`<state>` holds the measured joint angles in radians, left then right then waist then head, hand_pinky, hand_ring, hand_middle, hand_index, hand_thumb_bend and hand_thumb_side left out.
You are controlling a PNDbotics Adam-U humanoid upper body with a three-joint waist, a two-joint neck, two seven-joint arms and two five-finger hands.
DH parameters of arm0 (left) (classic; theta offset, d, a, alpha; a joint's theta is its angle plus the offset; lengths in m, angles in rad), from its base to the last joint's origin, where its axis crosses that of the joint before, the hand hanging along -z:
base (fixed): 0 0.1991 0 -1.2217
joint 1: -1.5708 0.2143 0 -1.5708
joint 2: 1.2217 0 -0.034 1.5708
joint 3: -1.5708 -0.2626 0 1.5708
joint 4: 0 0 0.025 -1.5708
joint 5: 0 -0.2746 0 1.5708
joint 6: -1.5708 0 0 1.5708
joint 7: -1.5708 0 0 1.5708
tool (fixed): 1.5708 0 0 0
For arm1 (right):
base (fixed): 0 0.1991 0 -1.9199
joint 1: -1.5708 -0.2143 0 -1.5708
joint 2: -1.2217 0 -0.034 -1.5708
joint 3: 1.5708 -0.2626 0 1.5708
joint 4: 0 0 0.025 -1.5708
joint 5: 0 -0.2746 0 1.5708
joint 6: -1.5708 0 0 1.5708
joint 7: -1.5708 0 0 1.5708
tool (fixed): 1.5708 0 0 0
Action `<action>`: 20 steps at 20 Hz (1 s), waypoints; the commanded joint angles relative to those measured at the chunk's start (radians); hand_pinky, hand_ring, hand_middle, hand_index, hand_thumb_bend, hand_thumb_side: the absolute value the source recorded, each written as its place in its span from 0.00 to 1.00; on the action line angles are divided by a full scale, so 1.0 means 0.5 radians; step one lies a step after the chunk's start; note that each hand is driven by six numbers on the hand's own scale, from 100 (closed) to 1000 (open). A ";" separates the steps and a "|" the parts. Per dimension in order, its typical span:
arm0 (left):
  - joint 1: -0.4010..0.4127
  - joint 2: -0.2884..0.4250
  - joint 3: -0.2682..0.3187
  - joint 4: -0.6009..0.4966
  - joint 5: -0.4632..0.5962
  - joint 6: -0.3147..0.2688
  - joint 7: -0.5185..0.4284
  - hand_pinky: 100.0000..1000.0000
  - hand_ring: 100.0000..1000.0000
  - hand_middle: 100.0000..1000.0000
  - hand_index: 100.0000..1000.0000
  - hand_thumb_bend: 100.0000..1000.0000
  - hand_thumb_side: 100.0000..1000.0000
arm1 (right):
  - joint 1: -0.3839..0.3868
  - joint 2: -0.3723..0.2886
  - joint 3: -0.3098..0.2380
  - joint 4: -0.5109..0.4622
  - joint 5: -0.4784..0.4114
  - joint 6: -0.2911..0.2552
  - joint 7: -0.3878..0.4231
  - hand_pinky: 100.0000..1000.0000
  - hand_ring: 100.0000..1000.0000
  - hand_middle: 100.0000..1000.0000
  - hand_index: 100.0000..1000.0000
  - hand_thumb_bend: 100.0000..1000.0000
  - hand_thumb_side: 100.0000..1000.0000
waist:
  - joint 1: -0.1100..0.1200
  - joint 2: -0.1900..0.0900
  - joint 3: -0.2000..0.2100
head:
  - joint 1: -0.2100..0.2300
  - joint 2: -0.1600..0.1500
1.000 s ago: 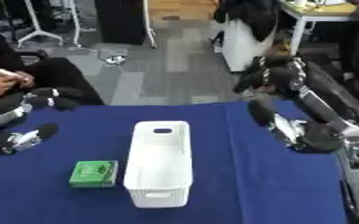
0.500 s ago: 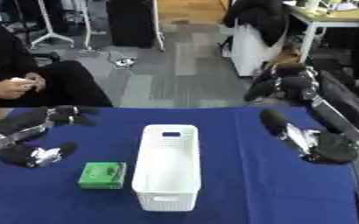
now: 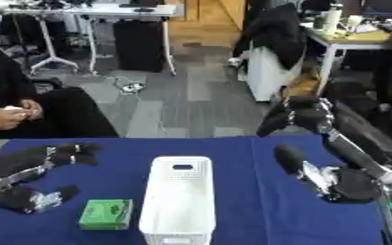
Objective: Pick up objects on the table and place them in the box.
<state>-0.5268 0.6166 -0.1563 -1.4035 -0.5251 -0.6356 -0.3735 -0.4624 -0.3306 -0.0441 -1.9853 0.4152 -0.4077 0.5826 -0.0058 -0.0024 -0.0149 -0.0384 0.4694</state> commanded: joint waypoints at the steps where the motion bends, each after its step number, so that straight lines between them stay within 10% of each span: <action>1: -0.023 0.045 0.031 0.007 -0.052 -0.012 -0.014 0.80 0.91 0.97 0.91 0.01 1.00 | -0.014 -0.024 0.001 -0.029 -0.016 -0.007 0.014 0.50 0.56 0.55 0.65 0.15 1.00 | 0.001 -0.022 0.001 | -0.040 -0.048; 20: 0.017 0.013 0.074 0.147 -0.157 0.003 -0.164 0.80 0.90 0.94 0.91 0.00 1.00 | -0.011 -0.017 0.028 -0.029 -0.065 -0.041 0.103 0.50 0.56 0.55 0.65 0.12 1.00 | 0.000 -0.025 -0.009 | 0.031 0.008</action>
<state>-0.5056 0.6065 -0.1363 -1.3247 -0.5989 -0.6277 -0.4465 -0.4624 -0.3305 -0.0268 -1.9853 0.3892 -0.4275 0.6300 -0.0065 -0.0024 -0.0194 -0.0335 0.4694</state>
